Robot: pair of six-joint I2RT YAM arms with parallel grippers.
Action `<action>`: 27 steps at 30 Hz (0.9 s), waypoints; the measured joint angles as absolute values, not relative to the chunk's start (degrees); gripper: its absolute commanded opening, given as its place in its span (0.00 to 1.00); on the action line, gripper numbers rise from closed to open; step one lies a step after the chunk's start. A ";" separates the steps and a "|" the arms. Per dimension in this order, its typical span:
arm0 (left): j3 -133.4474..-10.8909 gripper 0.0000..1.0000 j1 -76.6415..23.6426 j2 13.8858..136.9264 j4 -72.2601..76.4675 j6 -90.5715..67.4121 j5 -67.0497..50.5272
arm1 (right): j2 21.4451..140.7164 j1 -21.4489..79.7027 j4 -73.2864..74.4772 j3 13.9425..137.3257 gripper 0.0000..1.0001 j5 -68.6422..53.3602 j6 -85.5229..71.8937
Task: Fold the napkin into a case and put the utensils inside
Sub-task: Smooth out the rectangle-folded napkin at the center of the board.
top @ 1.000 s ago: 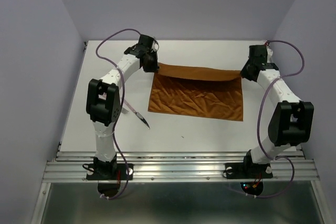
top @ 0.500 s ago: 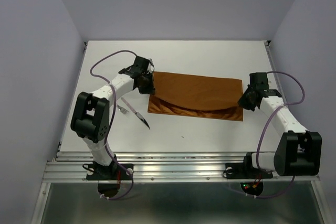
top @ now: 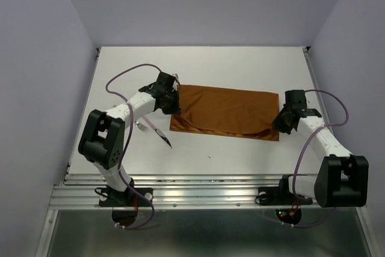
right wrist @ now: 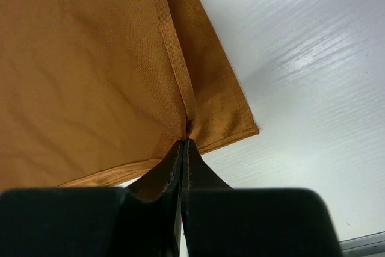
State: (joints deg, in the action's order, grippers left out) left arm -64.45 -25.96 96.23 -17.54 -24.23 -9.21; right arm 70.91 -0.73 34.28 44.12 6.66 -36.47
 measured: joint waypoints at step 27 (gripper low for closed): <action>-60.40 0.00 -26.68 91.33 -17.19 -24.58 -8.38 | 69.12 -0.73 35.59 46.00 0.01 14.76 -35.18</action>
State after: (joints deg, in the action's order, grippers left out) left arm -60.40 -26.68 91.33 -17.19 -24.58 -8.38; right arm 69.12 -0.73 35.59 46.00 14.76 -35.18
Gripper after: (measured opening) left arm 0.024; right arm 0.013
